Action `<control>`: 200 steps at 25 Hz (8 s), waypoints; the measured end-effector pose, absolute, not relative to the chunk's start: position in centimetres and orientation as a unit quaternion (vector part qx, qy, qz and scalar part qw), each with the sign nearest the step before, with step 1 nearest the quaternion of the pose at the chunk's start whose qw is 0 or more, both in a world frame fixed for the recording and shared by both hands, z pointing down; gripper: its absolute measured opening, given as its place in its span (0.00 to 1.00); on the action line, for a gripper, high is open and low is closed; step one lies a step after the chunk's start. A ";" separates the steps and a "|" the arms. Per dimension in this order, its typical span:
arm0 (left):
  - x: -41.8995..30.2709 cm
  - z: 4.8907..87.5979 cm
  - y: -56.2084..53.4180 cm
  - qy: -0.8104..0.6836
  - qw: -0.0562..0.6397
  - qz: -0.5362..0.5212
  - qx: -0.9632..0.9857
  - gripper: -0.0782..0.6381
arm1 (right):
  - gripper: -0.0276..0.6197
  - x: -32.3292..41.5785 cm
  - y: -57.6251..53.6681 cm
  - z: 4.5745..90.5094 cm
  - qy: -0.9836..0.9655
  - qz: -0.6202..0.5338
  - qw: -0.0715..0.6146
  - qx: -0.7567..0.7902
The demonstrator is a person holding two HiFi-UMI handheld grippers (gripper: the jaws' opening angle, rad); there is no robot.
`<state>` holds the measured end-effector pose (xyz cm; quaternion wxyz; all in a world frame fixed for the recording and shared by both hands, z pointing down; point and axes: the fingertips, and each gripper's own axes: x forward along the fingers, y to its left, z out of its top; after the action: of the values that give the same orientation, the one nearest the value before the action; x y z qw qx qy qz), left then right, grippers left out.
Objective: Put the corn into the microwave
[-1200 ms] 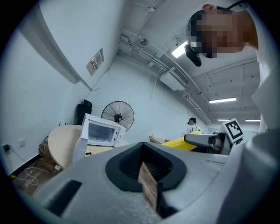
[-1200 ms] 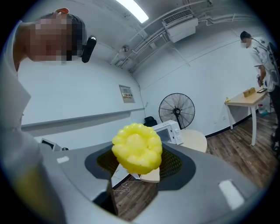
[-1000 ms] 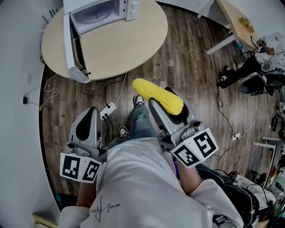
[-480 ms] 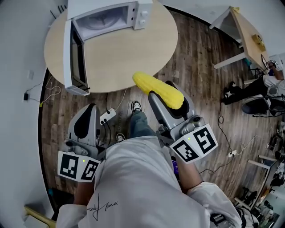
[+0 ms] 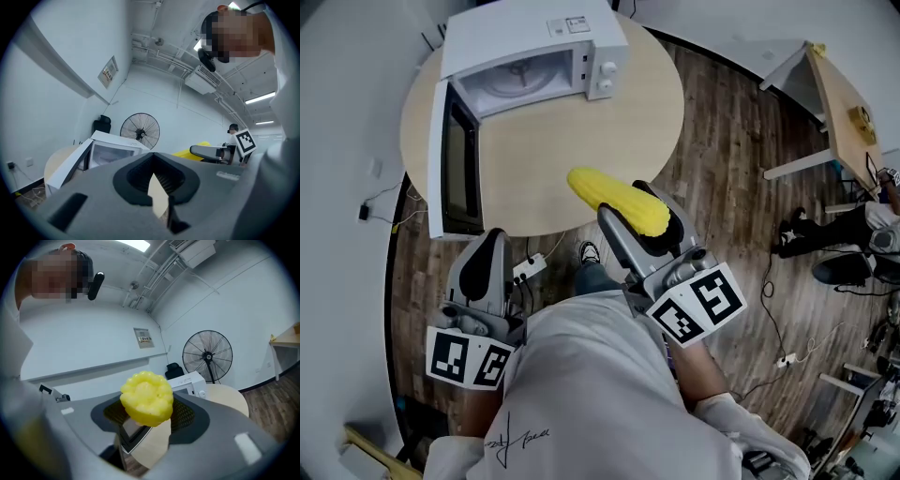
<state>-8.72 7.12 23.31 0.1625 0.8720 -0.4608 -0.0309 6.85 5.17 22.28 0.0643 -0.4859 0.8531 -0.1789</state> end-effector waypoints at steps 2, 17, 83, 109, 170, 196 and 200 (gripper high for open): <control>-7.7 23.3 6.0 -0.465 0.160 -0.034 0.870 0.10 | 0.44 7.5 3.8 22.4 0.859 -0.176 0.061 -0.477; -4.8 24.3 2.5 -0.539 0.134 -0.039 0.830 0.10 | 0.44 8.9 -3.1 24.9 0.899 -0.181 0.048 -0.396; -9.9 30.2 -10.2 -0.551 0.228 0.020 0.803 0.10 | 0.44 -1.2 -25.3 38.3 0.875 -0.251 0.005 -0.414; -11.7 31.7 -11.7 -0.542 0.224 0.057 0.808 0.10 | 0.44 -4.0 -31.7 42.3 0.866 -0.237 -0.024 -0.440; -13.7 33.2 -15.0 -0.538 0.253 0.043 0.803 0.10 | 0.44 -8.0 -40.8 50.8 0.854 -0.120 -0.174 -0.476; -13.4 33.1 -14.4 -0.528 0.254 0.040 0.809 0.10 | 0.45 -8.3 -41.8 52.8 0.828 -0.029 -0.282 -0.484; -13.1 33.1 -14.0 -0.515 0.260 0.036 0.816 0.10 | 0.48 -7.8 -41.7 53.0 0.824 -0.051 -0.267 -0.498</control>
<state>-13.08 -14.01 33.06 0.2601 0.8159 -0.5152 0.0360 -7.81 -41.67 53.02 -0.2671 -0.4977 0.8236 -0.0510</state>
